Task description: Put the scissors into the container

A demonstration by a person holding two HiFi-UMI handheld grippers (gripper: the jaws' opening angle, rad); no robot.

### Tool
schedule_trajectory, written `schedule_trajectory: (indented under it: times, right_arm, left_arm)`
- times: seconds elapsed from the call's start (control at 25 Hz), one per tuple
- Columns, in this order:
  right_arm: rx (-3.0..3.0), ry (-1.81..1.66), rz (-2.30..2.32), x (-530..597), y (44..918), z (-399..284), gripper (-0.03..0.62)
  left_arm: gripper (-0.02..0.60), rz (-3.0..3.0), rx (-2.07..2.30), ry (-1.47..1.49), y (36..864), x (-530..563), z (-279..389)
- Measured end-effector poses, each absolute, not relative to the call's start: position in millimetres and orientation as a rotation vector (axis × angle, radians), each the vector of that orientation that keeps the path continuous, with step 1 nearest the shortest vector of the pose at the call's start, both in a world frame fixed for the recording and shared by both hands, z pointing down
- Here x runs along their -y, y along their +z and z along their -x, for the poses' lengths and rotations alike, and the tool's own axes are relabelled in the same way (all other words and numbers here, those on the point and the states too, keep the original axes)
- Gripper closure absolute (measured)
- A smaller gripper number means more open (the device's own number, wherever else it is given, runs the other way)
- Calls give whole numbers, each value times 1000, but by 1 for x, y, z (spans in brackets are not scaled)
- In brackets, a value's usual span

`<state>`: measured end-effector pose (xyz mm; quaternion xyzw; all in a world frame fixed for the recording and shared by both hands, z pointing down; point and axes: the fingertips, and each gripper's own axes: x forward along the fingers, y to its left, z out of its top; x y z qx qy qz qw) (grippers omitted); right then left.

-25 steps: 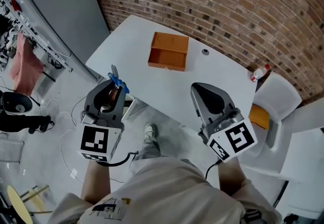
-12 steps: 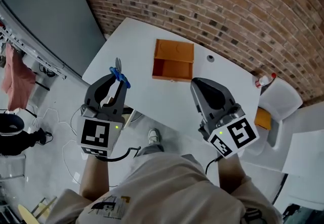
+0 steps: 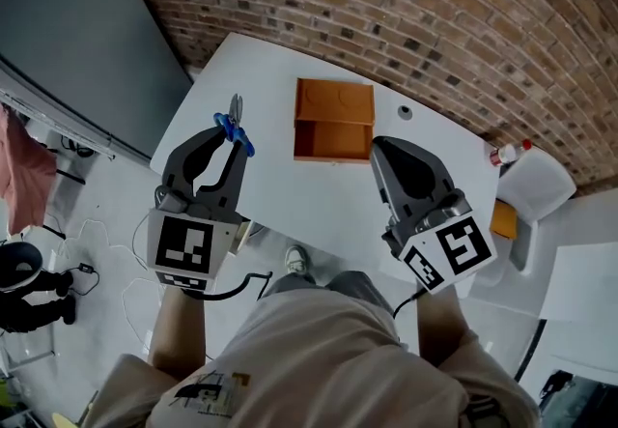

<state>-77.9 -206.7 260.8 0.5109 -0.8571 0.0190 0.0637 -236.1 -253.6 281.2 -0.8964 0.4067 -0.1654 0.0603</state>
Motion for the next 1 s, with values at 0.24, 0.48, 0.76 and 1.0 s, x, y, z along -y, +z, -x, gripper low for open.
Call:
schedule_trajectory:
  times: [0.24, 0.48, 0.76, 1.0]
  right_arm:
    - [2560, 66, -1552, 220, 266, 69, 586]
    - [2579, 113, -1556, 230, 272, 46, 586]
    - [2617, 127, -1529, 237, 274, 19, 586]
    - [2641, 144, -1474, 238, 281, 1, 585]
  left_arm:
    - [500, 2722, -1182, -556, 291, 272, 225]
    - [500, 2674, -1105, -653, 298, 282, 195]
    - [500, 2649, -1025, -747, 305, 293, 149]
    - [500, 2604, -921, -849, 322, 302, 108]
